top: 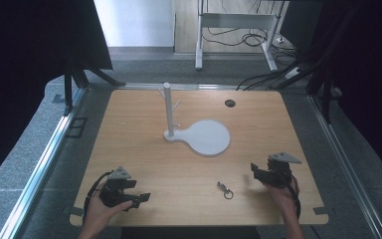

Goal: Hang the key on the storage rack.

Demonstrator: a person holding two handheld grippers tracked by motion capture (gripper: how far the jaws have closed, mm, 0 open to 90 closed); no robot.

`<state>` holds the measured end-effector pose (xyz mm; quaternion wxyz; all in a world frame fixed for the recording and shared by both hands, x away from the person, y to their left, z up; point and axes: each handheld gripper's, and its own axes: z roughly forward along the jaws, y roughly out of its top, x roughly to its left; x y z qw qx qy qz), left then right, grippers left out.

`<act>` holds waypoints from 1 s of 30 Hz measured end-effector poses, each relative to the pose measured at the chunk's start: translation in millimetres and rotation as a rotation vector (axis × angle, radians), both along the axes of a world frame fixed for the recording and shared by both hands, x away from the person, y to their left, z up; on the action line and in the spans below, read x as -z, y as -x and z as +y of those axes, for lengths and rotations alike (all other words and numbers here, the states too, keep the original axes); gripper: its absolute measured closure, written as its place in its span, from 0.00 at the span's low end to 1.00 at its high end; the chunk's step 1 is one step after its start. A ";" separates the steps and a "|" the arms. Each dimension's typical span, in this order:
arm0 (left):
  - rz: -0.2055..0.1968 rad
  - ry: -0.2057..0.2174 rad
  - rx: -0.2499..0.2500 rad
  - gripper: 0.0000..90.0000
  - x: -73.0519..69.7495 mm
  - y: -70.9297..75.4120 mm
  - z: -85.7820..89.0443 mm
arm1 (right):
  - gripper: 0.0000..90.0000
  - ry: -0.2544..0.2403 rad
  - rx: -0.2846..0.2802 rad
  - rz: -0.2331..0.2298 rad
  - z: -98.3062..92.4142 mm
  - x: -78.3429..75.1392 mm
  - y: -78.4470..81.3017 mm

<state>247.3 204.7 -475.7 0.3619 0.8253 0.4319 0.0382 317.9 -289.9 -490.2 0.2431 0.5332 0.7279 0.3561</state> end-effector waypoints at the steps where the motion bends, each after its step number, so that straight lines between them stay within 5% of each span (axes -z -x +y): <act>1: 0.000 -0.001 0.003 0.26 -0.3 0.2 -0.2 | 0.32 -0.002 -0.010 -0.006 0.2 -2.1 3.0; 5: -0.002 0.000 0.005 0.26 -0.7 1.1 -1.0 | 0.33 -0.025 -0.085 -0.019 0.2 -10.6 9.1; 14: 0.001 -0.010 0.007 0.26 0.9 0.0 -2.5 | 0.32 -0.052 -0.100 0.001 -8.9 -10.5 8.3; 26: -0.003 -0.005 -0.001 0.26 0.2 -0.4 -0.1 | 0.36 -0.016 -0.150 0.044 -0.7 -3.4 5.4; 30: -0.009 -0.008 -0.005 0.26 -2.0 1.1 -0.4 | 0.41 -0.038 -0.175 0.056 3.0 -4.9 5.4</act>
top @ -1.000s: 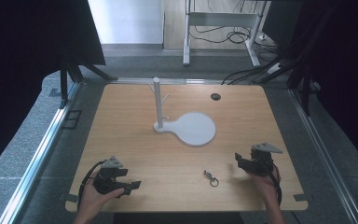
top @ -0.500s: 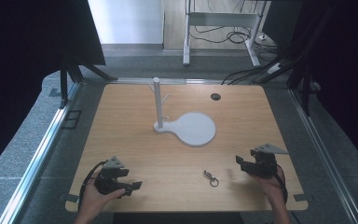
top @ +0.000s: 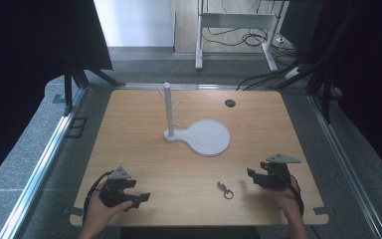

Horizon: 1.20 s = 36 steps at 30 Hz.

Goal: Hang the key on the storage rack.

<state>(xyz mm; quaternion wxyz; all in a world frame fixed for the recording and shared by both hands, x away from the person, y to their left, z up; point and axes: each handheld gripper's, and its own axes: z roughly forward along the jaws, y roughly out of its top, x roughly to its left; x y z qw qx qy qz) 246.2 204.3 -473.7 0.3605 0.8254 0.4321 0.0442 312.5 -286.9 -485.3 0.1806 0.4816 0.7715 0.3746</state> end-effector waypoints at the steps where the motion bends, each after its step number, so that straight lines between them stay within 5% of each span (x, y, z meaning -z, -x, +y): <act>1: 0.000 -0.001 0.000 0.26 -0.4 0.3 -0.1 | 0.41 0.001 0.000 -0.002 0.8 -0.5 0.3; 8: -0.002 -0.014 -0.016 0.26 -0.5 0.2 1.4 | 0.42 0.018 -0.026 0.017 0.0 -4.0 1.2; 20: -0.018 0.002 -0.006 0.26 -4.8 2.9 -0.3 | 0.45 0.085 -0.088 0.057 5.1 -39.4 0.9; 36: -0.017 0.001 0.001 0.26 -2.5 2.2 -1.7 | 0.50 0.189 -0.223 0.144 33.6 -42.4 -7.3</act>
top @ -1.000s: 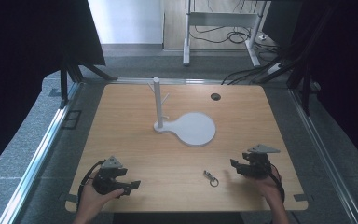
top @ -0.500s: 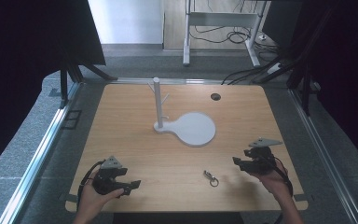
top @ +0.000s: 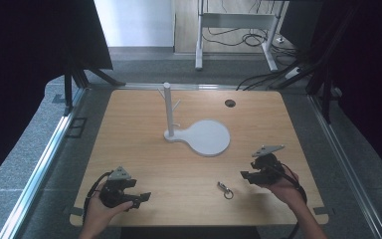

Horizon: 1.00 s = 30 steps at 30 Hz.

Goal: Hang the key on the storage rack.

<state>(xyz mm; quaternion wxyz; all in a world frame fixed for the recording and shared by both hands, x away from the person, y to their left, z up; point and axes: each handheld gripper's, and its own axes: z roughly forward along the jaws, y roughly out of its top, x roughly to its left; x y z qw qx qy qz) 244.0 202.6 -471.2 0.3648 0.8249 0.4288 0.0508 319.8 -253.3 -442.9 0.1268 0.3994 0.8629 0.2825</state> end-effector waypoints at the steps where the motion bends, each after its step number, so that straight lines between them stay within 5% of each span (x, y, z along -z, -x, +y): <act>1: 0.001 -0.001 0.003 0.26 0.0 0.0 0.0 | 0.51 0.006 -0.006 0.007 1.8 -0.6 -0.6; 14: -0.004 0.006 -0.005 0.26 -2.0 1.0 3.3 | 0.62 0.075 -0.081 0.077 24.2 -10.7 -8.0; 30: -0.005 0.002 0.006 0.26 -2.9 1.4 3.2 | 0.70 0.163 -0.198 0.193 62.9 1.9 0.1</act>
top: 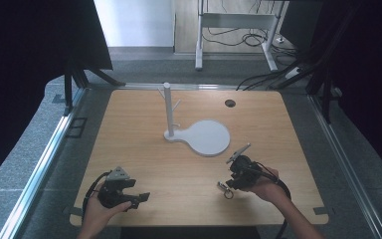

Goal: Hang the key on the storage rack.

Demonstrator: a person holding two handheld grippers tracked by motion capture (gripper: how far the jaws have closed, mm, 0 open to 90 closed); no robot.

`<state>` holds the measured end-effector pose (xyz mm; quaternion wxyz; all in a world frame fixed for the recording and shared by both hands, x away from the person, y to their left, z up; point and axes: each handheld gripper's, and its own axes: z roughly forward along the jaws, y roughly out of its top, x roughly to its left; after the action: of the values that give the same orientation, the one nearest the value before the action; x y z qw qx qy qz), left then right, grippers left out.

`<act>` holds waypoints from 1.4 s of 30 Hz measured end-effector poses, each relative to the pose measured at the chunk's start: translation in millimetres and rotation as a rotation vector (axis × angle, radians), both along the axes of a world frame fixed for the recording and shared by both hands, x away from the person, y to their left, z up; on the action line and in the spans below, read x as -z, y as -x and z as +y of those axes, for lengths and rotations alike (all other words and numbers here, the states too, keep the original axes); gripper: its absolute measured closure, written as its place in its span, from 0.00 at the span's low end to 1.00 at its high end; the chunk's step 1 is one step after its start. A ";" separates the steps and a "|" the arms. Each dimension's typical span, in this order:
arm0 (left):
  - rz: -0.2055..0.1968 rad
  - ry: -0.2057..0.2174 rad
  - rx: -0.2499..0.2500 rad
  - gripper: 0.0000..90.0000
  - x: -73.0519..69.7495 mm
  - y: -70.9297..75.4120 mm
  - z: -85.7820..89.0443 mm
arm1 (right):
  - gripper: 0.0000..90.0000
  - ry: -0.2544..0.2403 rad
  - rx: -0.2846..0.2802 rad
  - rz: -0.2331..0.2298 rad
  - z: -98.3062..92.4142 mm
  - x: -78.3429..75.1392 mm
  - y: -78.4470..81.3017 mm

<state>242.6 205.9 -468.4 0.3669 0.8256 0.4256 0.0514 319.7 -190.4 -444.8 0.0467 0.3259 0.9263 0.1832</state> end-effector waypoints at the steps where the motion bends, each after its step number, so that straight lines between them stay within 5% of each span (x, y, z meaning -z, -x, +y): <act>1: 0.000 -0.003 -0.001 0.26 0.3 0.0 -0.5 | 0.71 0.001 -0.005 0.007 1.3 0.8 0.5; 42: 0.013 -0.014 0.018 0.26 3.7 -0.2 -8.6 | 0.79 0.082 -0.036 0.058 24.8 30.3 -1.4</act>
<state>242.8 197.3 -472.1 0.3588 0.8322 0.4203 0.0459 321.1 -165.6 -475.1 0.0300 0.3122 0.9397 0.1364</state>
